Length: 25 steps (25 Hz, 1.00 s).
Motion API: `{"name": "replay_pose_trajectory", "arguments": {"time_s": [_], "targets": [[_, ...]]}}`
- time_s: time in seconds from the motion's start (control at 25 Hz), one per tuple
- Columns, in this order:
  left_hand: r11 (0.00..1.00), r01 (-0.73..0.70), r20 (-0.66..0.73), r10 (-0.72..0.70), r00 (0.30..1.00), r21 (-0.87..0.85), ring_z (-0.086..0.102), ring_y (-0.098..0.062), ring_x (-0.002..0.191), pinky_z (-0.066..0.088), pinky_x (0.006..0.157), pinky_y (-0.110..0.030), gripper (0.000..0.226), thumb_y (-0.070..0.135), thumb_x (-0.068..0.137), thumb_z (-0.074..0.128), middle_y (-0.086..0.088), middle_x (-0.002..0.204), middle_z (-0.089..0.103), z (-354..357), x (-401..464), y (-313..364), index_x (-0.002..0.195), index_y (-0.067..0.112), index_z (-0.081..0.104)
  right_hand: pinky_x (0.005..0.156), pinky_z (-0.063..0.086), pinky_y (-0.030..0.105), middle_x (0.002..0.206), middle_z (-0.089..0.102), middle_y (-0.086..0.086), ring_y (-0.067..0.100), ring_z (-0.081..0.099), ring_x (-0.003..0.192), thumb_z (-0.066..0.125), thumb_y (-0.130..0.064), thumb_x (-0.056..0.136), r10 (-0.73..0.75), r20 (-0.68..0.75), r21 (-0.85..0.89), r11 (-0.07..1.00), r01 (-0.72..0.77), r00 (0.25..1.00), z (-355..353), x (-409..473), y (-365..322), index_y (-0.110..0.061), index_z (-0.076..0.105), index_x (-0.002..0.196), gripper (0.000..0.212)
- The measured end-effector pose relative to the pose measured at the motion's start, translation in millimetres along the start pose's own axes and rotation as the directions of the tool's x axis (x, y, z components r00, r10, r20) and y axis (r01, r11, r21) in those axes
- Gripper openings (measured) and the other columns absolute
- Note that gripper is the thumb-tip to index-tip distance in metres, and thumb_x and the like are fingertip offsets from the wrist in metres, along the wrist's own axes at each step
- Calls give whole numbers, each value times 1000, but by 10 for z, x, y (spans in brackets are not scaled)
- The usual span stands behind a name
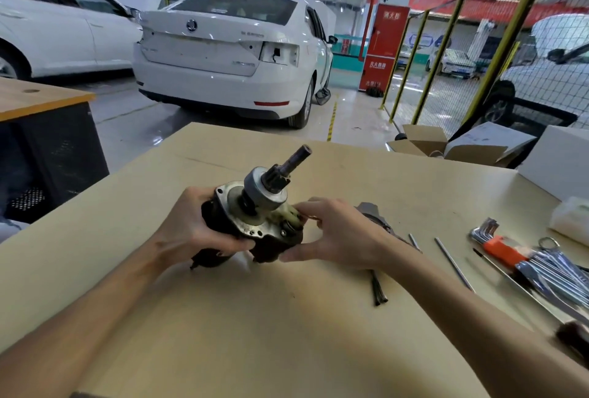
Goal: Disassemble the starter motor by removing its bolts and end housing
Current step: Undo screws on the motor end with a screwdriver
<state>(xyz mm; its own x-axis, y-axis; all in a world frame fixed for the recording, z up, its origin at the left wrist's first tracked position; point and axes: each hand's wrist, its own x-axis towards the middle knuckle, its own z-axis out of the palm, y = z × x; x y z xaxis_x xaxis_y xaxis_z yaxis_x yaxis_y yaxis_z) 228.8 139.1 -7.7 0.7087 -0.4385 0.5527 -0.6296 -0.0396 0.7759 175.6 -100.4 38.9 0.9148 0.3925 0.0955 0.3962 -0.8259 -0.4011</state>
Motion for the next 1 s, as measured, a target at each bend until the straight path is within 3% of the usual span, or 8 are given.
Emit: {"name": "replay_pose_trajectory", "arguments": {"time_s": [0.12,0.2,0.28,0.36,0.44,0.68,0.84,1.0], "targets": [[953,-94,-117,132,984,289,66,2,79,49,75,-11,49,42,51,85,14,84,73,106,-60,25,97,27,75,80,42,30,108,62,-1,20,57,99,71,-41,86,69,-115,-182,979,-89,991,7,5,55,-18,63,122,43],[780,-225,-100,344,933,584,64,-2,80,50,76,-14,61,48,57,82,8,90,72,230,-115,-1,102,8,73,73,37,31,98,60,4,26,59,94,56,-34,97,150,-229,-228,952,-202,962,5,-10,80,-13,67,110,26],[640,-323,-25,472,881,697,67,-17,78,54,74,-26,63,49,63,83,-5,89,72,322,-165,-53,99,-2,73,58,38,29,77,61,1,20,60,70,47,-43,100,316,-221,71,949,-308,923,-7,-48,131,-11,69,94,40],[573,-396,53,521,852,718,68,-23,77,54,71,-30,60,48,68,84,-9,89,72,370,-170,-76,98,-2,73,37,33,21,63,62,-4,9,44,44,56,-60,90,492,139,676,588,-445,860,-51,-102,136,-11,70,90,51],[524,-461,143,537,832,716,68,-22,82,54,72,-32,53,46,74,82,-7,93,72,427,-141,-84,100,2,73,31,25,17,55,57,-5,5,33,37,71,-63,72,376,386,789,339,-513,842,-79,-171,186,-15,70,77,48],[467,-479,193,537,821,743,67,-23,82,53,70,-34,54,43,72,83,-9,94,72,466,-115,-79,105,3,67,41,26,23,46,51,-8,12,35,40,74,-62,75,370,301,565,673,-477,879,-12,-166,189,-16,57,61,51],[432,-460,172,557,812,776,66,-26,80,53,72,-35,58,37,68,85,-12,93,71,472,-138,-88,110,6,60,38,32,17,43,48,-9,5,40,34,72,-36,87,353,375,734,453,-507,857,21,-181,165,-16,55,64,35],[465,-413,150,503,851,783,57,-24,86,47,75,-34,59,40,70,77,-14,101,65,536,-96,-31,112,7,52,47,46,21,50,59,-6,6,57,42,71,-20,85,467,209,896,260,-360,859,160,-140,85,-8,63,82,15]]}}
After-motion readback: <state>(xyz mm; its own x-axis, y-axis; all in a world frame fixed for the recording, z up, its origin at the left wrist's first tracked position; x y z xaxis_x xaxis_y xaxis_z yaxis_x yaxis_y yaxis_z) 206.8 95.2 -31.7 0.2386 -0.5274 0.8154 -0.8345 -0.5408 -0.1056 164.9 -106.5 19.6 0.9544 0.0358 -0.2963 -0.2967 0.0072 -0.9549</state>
